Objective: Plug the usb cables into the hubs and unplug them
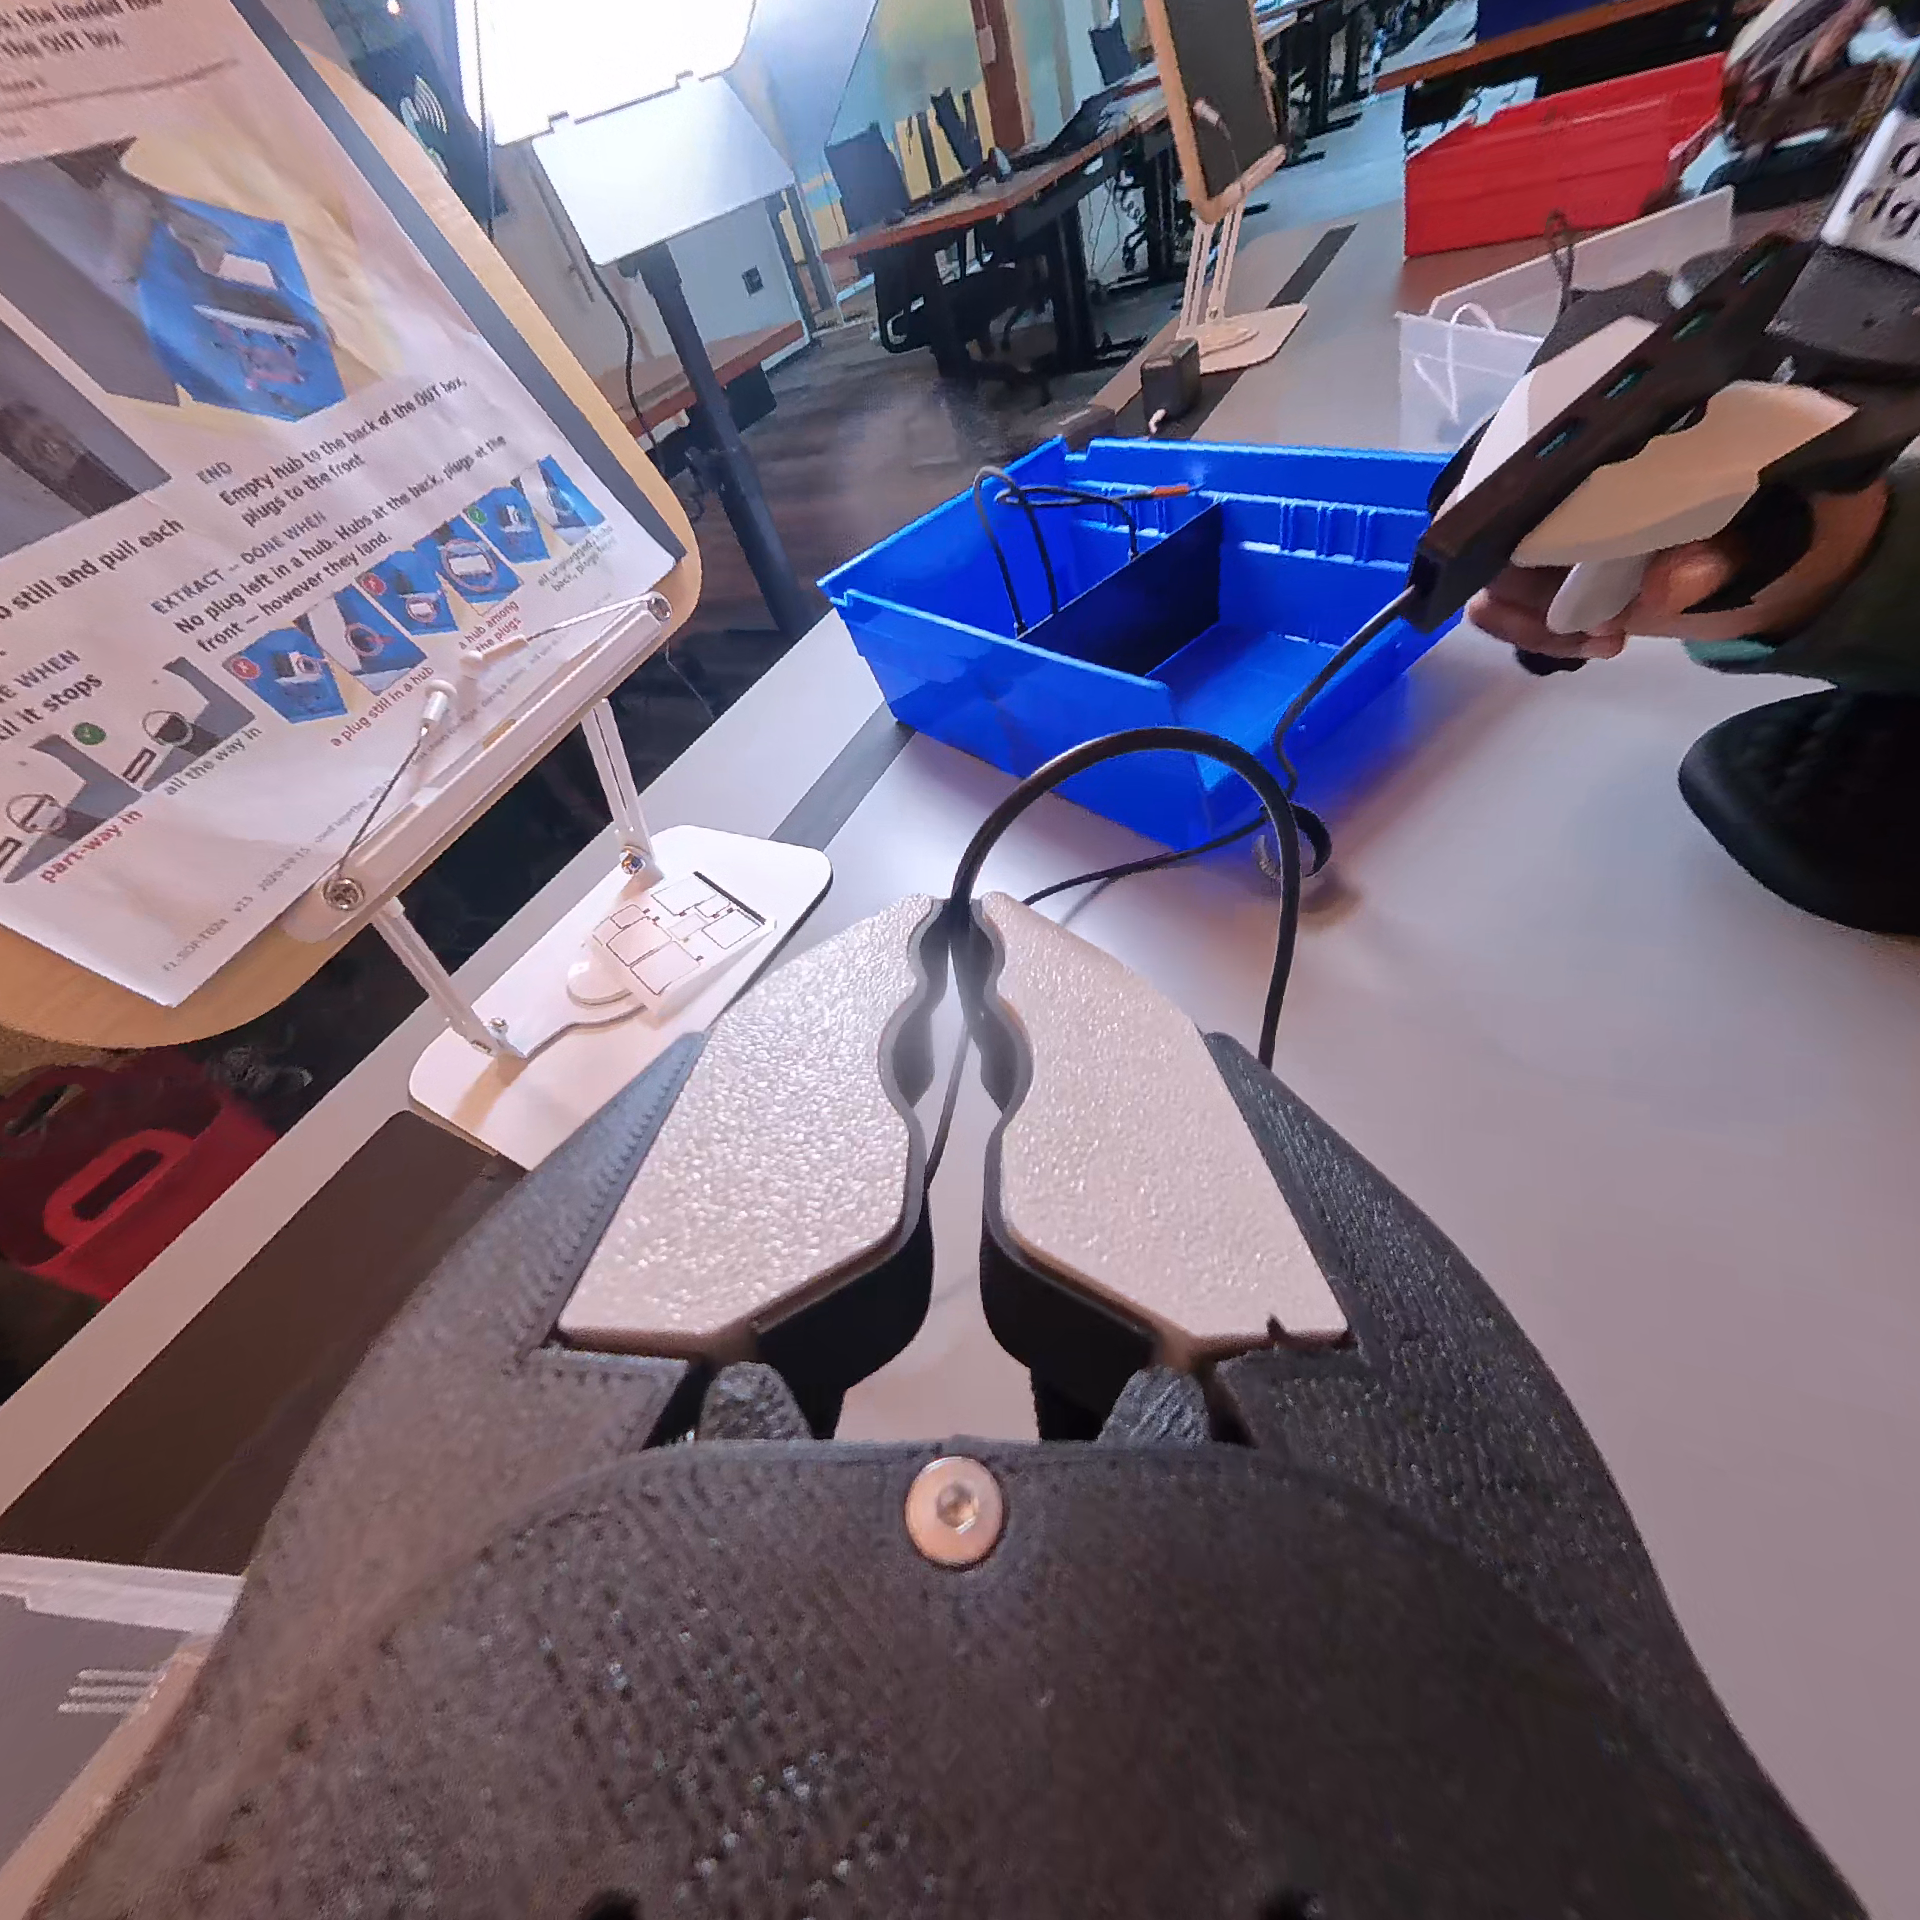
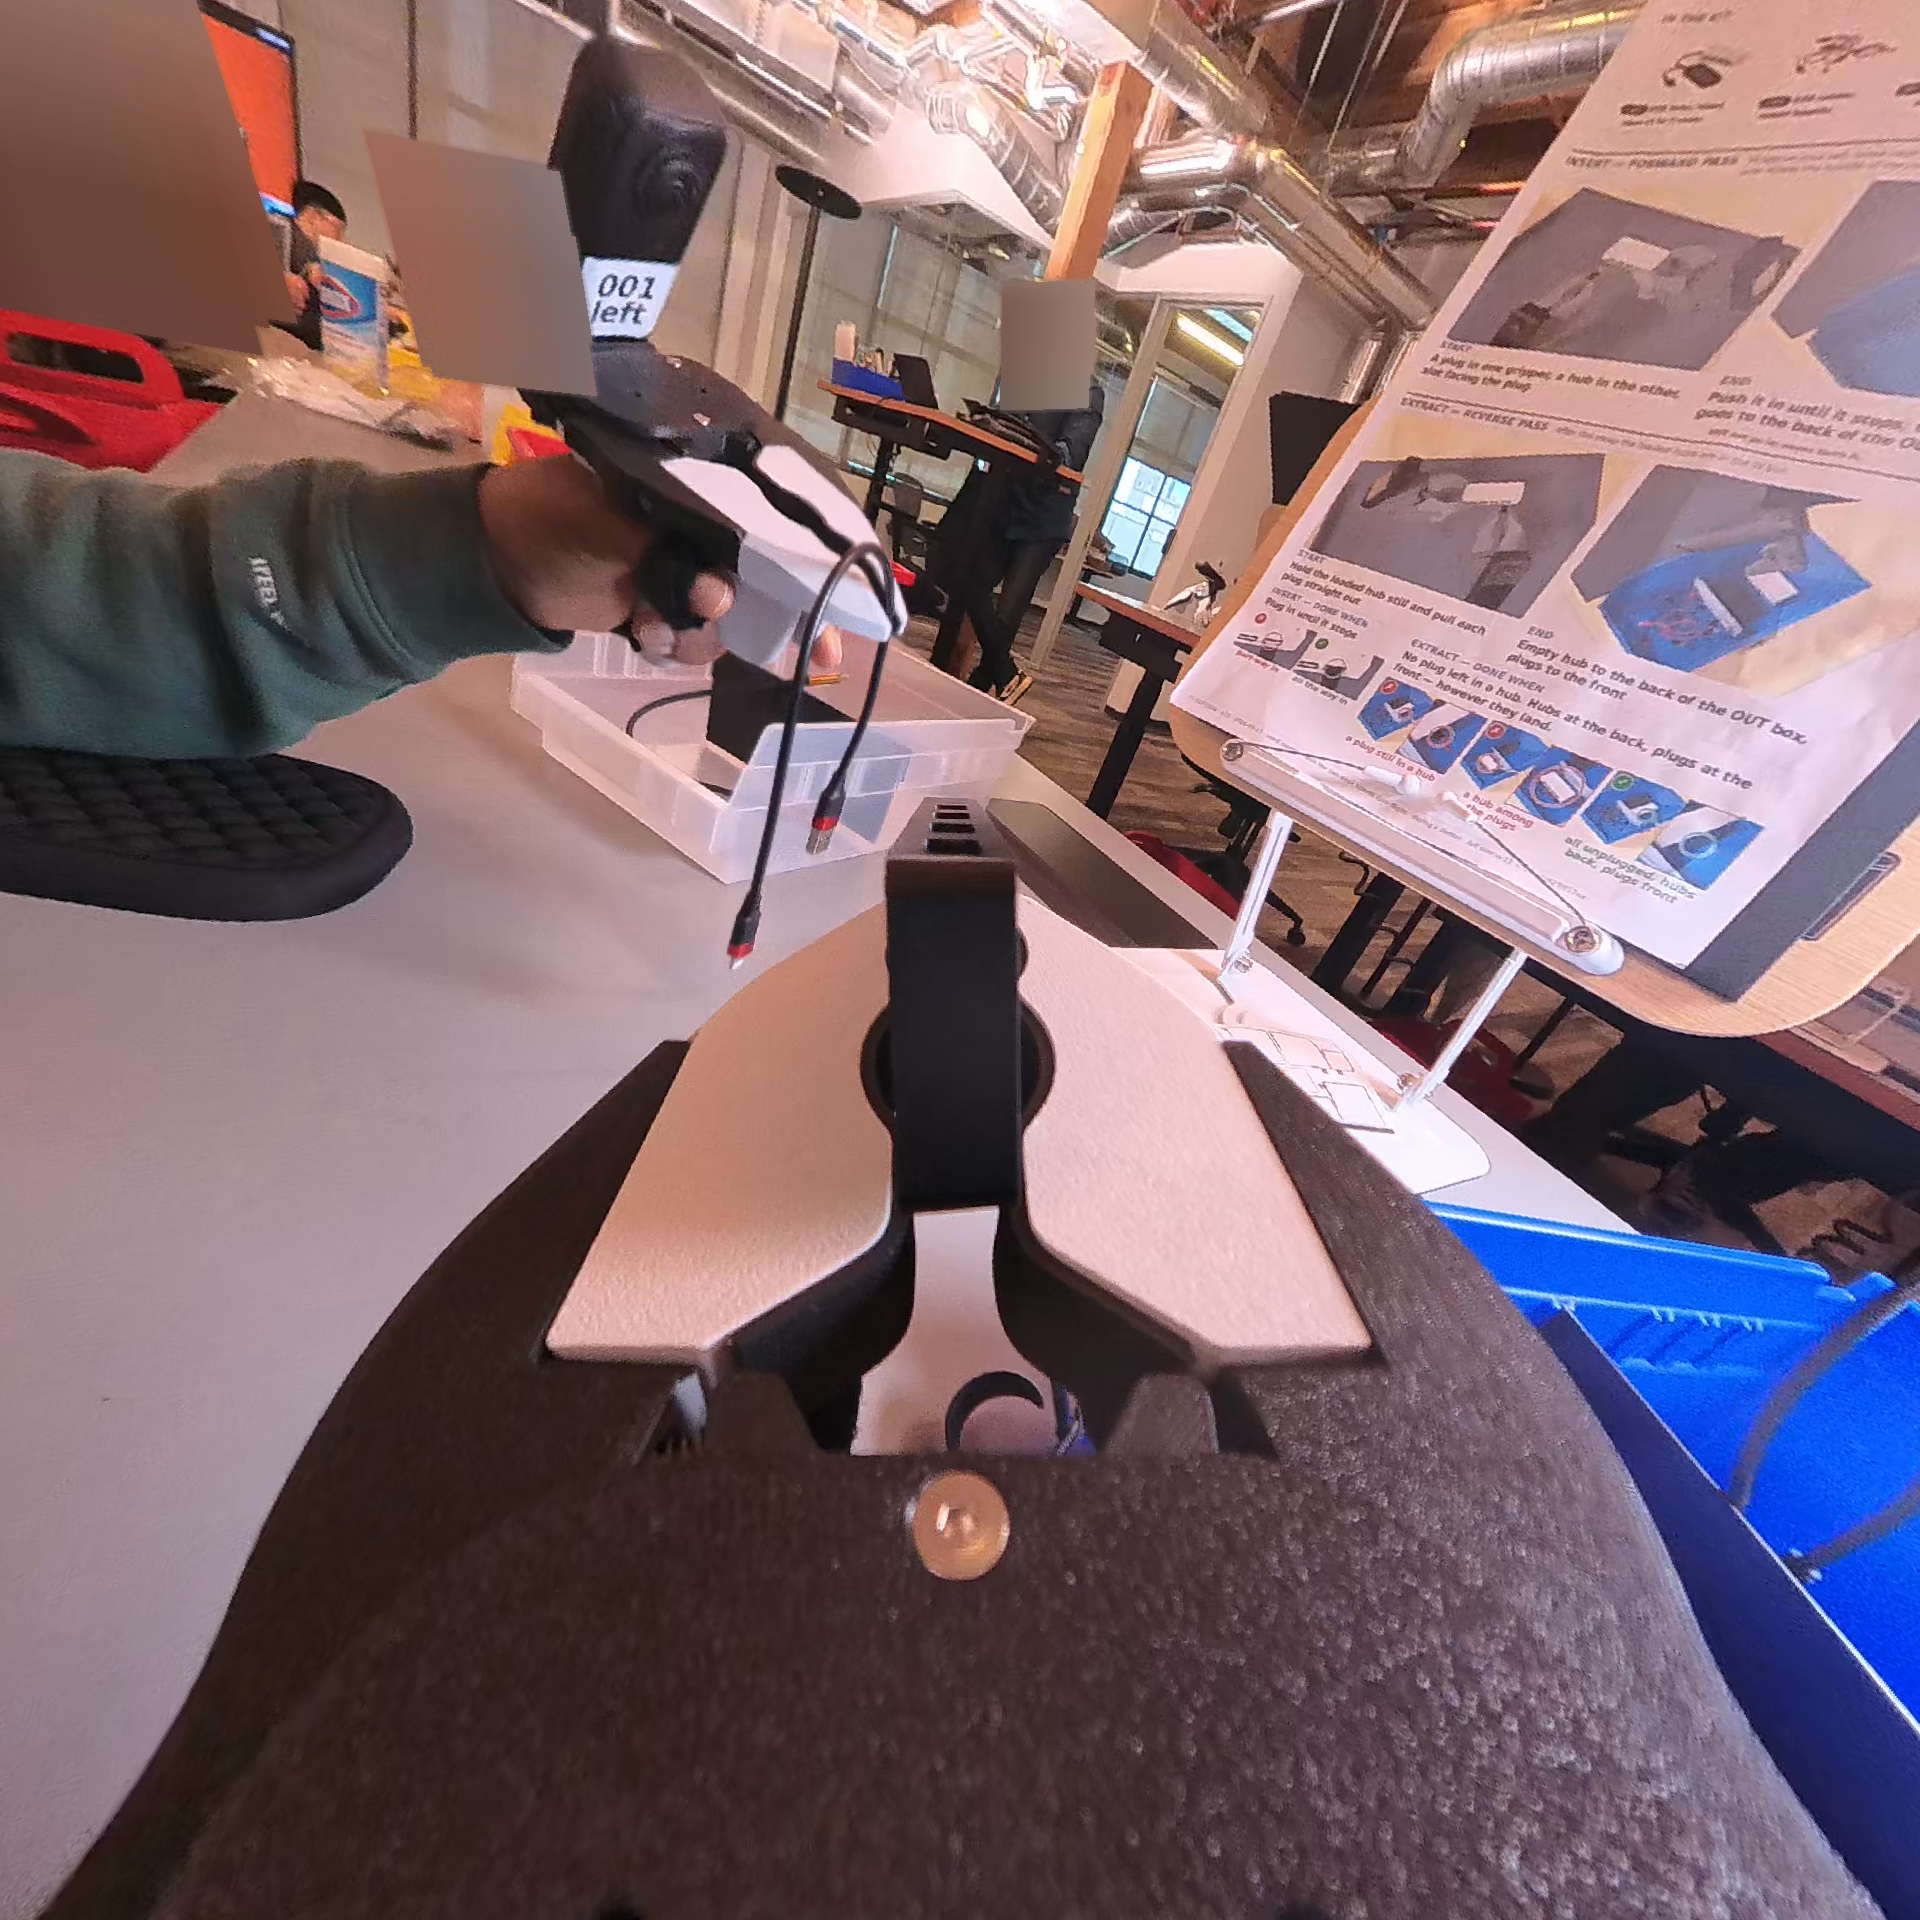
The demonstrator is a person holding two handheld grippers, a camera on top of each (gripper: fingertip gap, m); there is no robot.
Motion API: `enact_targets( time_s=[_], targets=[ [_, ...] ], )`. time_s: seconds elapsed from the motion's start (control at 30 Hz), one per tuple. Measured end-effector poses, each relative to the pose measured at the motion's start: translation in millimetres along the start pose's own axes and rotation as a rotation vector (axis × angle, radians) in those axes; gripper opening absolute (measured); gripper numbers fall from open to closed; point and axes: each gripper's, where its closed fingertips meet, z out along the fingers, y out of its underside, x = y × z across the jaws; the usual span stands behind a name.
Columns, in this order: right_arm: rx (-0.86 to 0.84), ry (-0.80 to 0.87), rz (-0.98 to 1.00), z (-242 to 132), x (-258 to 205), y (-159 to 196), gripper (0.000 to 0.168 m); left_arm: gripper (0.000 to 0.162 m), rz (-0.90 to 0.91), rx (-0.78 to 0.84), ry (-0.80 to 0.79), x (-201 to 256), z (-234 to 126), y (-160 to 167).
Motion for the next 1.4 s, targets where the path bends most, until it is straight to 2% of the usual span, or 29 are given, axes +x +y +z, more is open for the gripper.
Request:
enact_targets(
  time_s=[0.13,0.27,0.33,0.4,0.5,0.57,0.6,0.67,0.73,0.83,0.9,0.97,1.07,1.17,1.27,1.4],
  targets=[
    [0.017,-0.067,-0.018,2.3,-12.7,1.7,0.012,0.003,-0.006,0.035,0.079,16.6,-8.5,-11.7],
    [0.007,-0.118,-0.005,5.6,-22.1,7.2,0.012,0.003,-0.087,-0.060,0.279,56.7,-2.5,-4.9],
    [-0.007,-0.123,-0.006,7.2,-24.0,10.3,0.012,0.003,-0.188,-0.212,0.431,84.4,2.2,19.2],
    [-0.012,-0.125,-0.001,8.2,-25.1,11.4,0.012,0.003,-0.246,-0.396,0.506,104.4,9.7,57.5],
    [-0.025,-0.126,0.004,9.1,-25.6,13.8,0.012,0.004,-0.274,-0.600,0.520,116.6,22.9,110.8],
    [-0.034,-0.123,0.003,9.2,-25.9,15.3,0.012,0.006,-0.247,-0.668,0.482,112.9,29.8,132.6],
    [-0.037,-0.123,0.002,9.2,-26.1,15.7,0.012,0.012,-0.231,-0.690,0.469,110.7,30.6,138.8],
    [-0.042,-0.118,-0.003,9.0,-26.0,16.0,0.012,0.025,-0.207,-0.691,0.431,102.7,30.8,140.1],
    [-0.044,-0.116,-0.002,8.9,-25.3,16.6,0.012,0.027,-0.166,-0.649,0.428,96.4,24.7,130.8],
    [-0.046,-0.112,0.008,8.4,-23.0,18.5,0.012,0.025,0.022,-0.611,0.517,100.6,1.4,123.9],
    [-0.044,-0.109,0.016,7.9,-21.3,19.0,0.012,0.022,0.126,-0.692,0.560,104.6,-17.9,139.9],
    [-0.041,-0.111,0.025,7.7,-20.6,19.2,0.012,0.029,0.085,-0.781,0.568,106.8,-26.0,159.6],
    [-0.050,-0.117,0.030,8.4,-21.3,22.3,0.012,0.028,-0.076,-0.760,0.638,121.3,-27.6,164.5],
    [-0.060,-0.123,0.031,8.9,-22.2,24.8,0.012,0.028,-0.022,-0.766,0.752,134.7,-47.1,164.5],
    [-0.055,-0.138,0.044,9.0,-23.2,25.8,0.012,0.035,0.136,-0.734,0.857,145.9,-67.4,163.4],
    [-0.033,-0.185,0.069,8.2,-27.1,26.4,0.012,0.040,0.295,-0.727,0.846,140.6,-64.5,161.1]
  ],
)
